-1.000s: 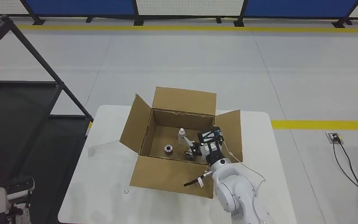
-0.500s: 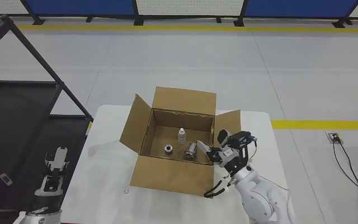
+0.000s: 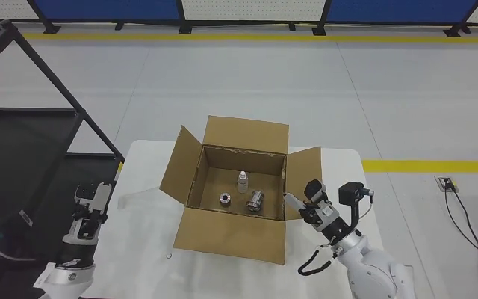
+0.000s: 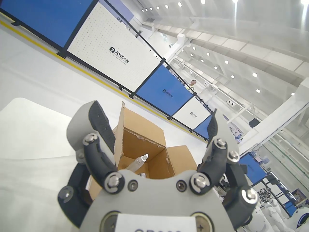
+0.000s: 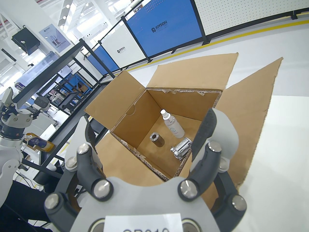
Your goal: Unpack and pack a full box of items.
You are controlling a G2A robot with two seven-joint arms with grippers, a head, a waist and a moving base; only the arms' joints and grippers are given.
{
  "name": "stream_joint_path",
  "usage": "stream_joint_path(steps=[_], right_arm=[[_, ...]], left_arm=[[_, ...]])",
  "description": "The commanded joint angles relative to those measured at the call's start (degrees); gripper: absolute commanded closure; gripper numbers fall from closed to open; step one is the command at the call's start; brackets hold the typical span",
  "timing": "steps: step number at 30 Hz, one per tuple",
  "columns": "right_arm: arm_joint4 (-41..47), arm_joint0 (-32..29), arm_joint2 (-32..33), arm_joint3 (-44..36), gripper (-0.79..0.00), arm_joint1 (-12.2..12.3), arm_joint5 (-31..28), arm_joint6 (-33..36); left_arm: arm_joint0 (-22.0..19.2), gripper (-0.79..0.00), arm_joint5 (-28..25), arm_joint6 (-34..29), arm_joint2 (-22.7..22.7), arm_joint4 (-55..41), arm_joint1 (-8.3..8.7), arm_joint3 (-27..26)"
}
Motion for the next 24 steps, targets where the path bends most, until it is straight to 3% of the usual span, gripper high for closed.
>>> stream_joint_path(steps=[1,5,11,16,24], right_arm=[[0.1,-0.1,-0.1,0.0,-0.785,0.0,0.2,-0.3],[3.9,0.8,0.7,0.4,-0.785,0.2,0.2,-1.8],[10.0,0.6,5.1,1.0,-0.785,0.8,3.0,-1.8],[12.4,1.6,7.6,3.5,-0.785,1.4,8.1,0.7],[14.8,4.8,8.1,8.4,-0.785,2.3,10.0,7.0]], left_arm=[[-0.4,-0.785,1.1,0.5,-0.2,1.3,0.04,0.9],[-5.8,-0.785,5.3,-3.4,2.2,3.8,0.49,6.5],[-14.0,-0.785,6.1,-11.2,5.3,5.9,1.35,14.9],[-16.8,-0.785,4.8,-15.5,7.1,6.7,1.94,18.1],[-18.4,-0.785,4.8,-20.2,10.9,6.7,2.48,18.9]])
